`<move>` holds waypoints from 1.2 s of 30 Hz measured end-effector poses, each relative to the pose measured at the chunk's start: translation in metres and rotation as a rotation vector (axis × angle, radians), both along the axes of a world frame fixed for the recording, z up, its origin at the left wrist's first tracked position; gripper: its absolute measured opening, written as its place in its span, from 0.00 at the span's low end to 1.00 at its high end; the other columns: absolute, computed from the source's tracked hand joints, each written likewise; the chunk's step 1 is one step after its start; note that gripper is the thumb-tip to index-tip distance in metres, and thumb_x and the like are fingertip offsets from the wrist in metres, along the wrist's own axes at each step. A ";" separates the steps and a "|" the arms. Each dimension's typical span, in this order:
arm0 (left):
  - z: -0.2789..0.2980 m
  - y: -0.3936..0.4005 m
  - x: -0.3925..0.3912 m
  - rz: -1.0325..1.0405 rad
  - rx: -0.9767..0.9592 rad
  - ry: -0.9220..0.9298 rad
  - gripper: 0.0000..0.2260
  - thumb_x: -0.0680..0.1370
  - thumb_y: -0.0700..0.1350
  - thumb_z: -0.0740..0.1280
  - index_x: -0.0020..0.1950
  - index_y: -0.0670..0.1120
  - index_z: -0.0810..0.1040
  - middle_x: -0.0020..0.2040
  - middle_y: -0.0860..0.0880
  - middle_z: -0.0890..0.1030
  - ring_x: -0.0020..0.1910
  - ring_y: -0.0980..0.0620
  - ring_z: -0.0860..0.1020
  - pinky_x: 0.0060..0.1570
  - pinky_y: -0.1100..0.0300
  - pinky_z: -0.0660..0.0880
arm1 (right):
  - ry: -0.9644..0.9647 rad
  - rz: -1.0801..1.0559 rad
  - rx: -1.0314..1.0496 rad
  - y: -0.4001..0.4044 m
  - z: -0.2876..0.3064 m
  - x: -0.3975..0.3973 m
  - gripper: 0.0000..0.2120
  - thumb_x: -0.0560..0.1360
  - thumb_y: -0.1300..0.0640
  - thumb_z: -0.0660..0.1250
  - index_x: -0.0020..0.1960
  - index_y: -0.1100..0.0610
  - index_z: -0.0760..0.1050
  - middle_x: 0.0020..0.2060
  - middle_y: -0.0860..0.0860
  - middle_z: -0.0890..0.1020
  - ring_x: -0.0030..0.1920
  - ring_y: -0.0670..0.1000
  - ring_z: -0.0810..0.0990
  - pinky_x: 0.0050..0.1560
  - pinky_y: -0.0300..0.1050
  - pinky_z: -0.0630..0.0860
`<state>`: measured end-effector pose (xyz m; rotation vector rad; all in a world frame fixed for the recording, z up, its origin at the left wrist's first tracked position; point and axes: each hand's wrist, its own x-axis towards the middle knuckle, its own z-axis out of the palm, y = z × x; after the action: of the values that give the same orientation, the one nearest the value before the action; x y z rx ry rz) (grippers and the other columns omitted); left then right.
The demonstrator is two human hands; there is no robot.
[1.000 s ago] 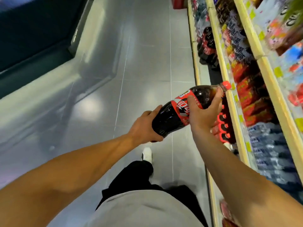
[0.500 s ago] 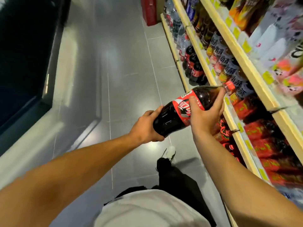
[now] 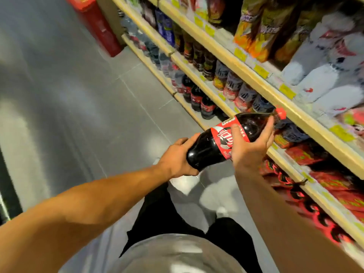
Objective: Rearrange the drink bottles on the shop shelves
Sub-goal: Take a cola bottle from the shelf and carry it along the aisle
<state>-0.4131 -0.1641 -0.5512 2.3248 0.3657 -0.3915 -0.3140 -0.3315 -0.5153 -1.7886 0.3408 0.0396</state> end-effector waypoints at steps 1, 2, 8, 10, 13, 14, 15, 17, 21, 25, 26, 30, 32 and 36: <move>-0.007 0.021 0.014 -0.069 0.012 0.006 0.54 0.63 0.49 0.81 0.81 0.59 0.52 0.72 0.44 0.68 0.69 0.43 0.71 0.65 0.64 0.66 | -0.005 -0.063 -0.019 0.016 -0.007 0.005 0.43 0.71 0.47 0.75 0.79 0.43 0.55 0.78 0.50 0.56 0.76 0.48 0.58 0.64 0.35 0.60; -0.014 0.042 0.027 -0.133 0.022 0.008 0.54 0.62 0.50 0.81 0.81 0.60 0.51 0.72 0.44 0.68 0.69 0.42 0.72 0.65 0.63 0.67 | -0.013 -0.120 -0.044 0.032 -0.014 0.010 0.43 0.71 0.48 0.75 0.79 0.46 0.56 0.77 0.52 0.58 0.76 0.49 0.59 0.63 0.30 0.58; -0.060 0.130 0.089 -0.395 -0.013 0.007 0.55 0.62 0.50 0.80 0.82 0.57 0.51 0.73 0.43 0.67 0.69 0.41 0.72 0.68 0.56 0.70 | -0.007 -0.388 -0.057 0.104 -0.054 0.027 0.43 0.72 0.49 0.75 0.79 0.47 0.56 0.77 0.52 0.59 0.76 0.50 0.58 0.59 0.22 0.53; -0.077 0.144 0.097 -0.422 -0.054 -0.018 0.55 0.62 0.46 0.81 0.82 0.53 0.53 0.71 0.44 0.67 0.69 0.48 0.70 0.67 0.69 0.65 | -0.017 -0.441 -0.059 0.119 -0.069 0.028 0.43 0.72 0.49 0.75 0.79 0.47 0.56 0.76 0.52 0.60 0.76 0.49 0.59 0.59 0.22 0.55; -0.112 0.159 0.107 -0.454 -0.051 -0.051 0.54 0.62 0.43 0.81 0.81 0.51 0.55 0.70 0.44 0.69 0.67 0.52 0.72 0.60 0.75 0.63 | -0.073 -0.500 -0.056 0.133 -0.105 0.029 0.43 0.70 0.50 0.76 0.79 0.49 0.58 0.74 0.53 0.64 0.73 0.48 0.64 0.55 0.15 0.59; -0.125 0.162 0.112 -0.478 -0.024 -0.064 0.54 0.62 0.46 0.81 0.81 0.54 0.54 0.70 0.45 0.69 0.66 0.47 0.74 0.61 0.69 0.67 | -0.084 -0.521 -0.046 0.136 -0.120 0.029 0.43 0.70 0.51 0.76 0.79 0.48 0.58 0.73 0.53 0.64 0.72 0.48 0.65 0.54 0.16 0.61; -0.139 0.165 0.117 -0.500 -0.005 -0.069 0.54 0.61 0.49 0.80 0.81 0.58 0.53 0.70 0.46 0.69 0.66 0.44 0.75 0.62 0.64 0.70 | -0.091 -0.547 -0.033 0.138 -0.135 0.030 0.43 0.70 0.51 0.76 0.79 0.48 0.58 0.73 0.52 0.65 0.71 0.47 0.65 0.55 0.17 0.63; -0.170 0.168 0.129 -0.531 0.011 -0.055 0.54 0.59 0.54 0.77 0.80 0.62 0.51 0.71 0.49 0.68 0.66 0.45 0.74 0.62 0.56 0.75 | -0.119 -0.583 -0.013 0.142 -0.170 0.032 0.44 0.69 0.49 0.76 0.79 0.46 0.57 0.73 0.50 0.64 0.71 0.46 0.65 0.62 0.25 0.66; -0.239 0.165 0.160 -0.596 0.042 -0.137 0.52 0.58 0.57 0.73 0.79 0.60 0.52 0.70 0.51 0.69 0.66 0.44 0.74 0.61 0.48 0.76 | -0.218 -0.630 -0.025 0.145 -0.241 0.045 0.44 0.69 0.50 0.76 0.79 0.49 0.57 0.72 0.48 0.63 0.70 0.42 0.63 0.60 0.21 0.62; -0.326 0.148 0.191 -0.600 -0.021 -0.298 0.46 0.61 0.55 0.73 0.77 0.58 0.58 0.64 0.49 0.75 0.61 0.51 0.75 0.60 0.54 0.76 | -0.353 -0.690 -0.094 0.137 -0.315 0.066 0.43 0.70 0.53 0.75 0.78 0.52 0.58 0.72 0.51 0.63 0.73 0.46 0.62 0.67 0.28 0.62; -0.349 0.143 0.201 -0.611 -0.017 -0.326 0.46 0.61 0.55 0.74 0.77 0.59 0.58 0.65 0.50 0.74 0.62 0.52 0.75 0.62 0.54 0.74 | -0.384 -0.697 -0.098 0.135 -0.333 0.070 0.42 0.70 0.53 0.75 0.78 0.51 0.57 0.73 0.52 0.62 0.74 0.48 0.61 0.70 0.34 0.64; -0.435 0.132 0.244 -0.683 0.057 -0.482 0.50 0.62 0.54 0.76 0.81 0.49 0.58 0.72 0.46 0.70 0.68 0.46 0.72 0.67 0.52 0.72 | -0.490 -0.735 -0.116 0.132 -0.403 0.088 0.42 0.71 0.58 0.73 0.79 0.55 0.56 0.73 0.51 0.59 0.72 0.39 0.60 0.66 0.26 0.62; -0.468 0.127 0.264 -0.695 0.055 -0.552 0.50 0.62 0.53 0.76 0.80 0.48 0.58 0.72 0.43 0.70 0.69 0.44 0.71 0.68 0.51 0.71 | -0.513 -0.779 -0.103 0.129 -0.437 0.101 0.42 0.70 0.59 0.74 0.79 0.56 0.57 0.73 0.51 0.60 0.69 0.35 0.61 0.62 0.22 0.61; -0.521 0.119 0.303 -0.729 0.070 -0.594 0.52 0.60 0.59 0.75 0.81 0.55 0.55 0.76 0.45 0.65 0.74 0.45 0.67 0.72 0.52 0.66 | -0.604 -0.819 -0.062 0.124 -0.492 0.123 0.43 0.69 0.61 0.75 0.78 0.56 0.57 0.71 0.48 0.60 0.69 0.34 0.62 0.61 0.25 0.65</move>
<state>-0.1103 -0.0453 -1.0721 2.4408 -0.7801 -0.0044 -0.1907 -0.2073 -1.0077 -1.5126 0.6041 -1.0695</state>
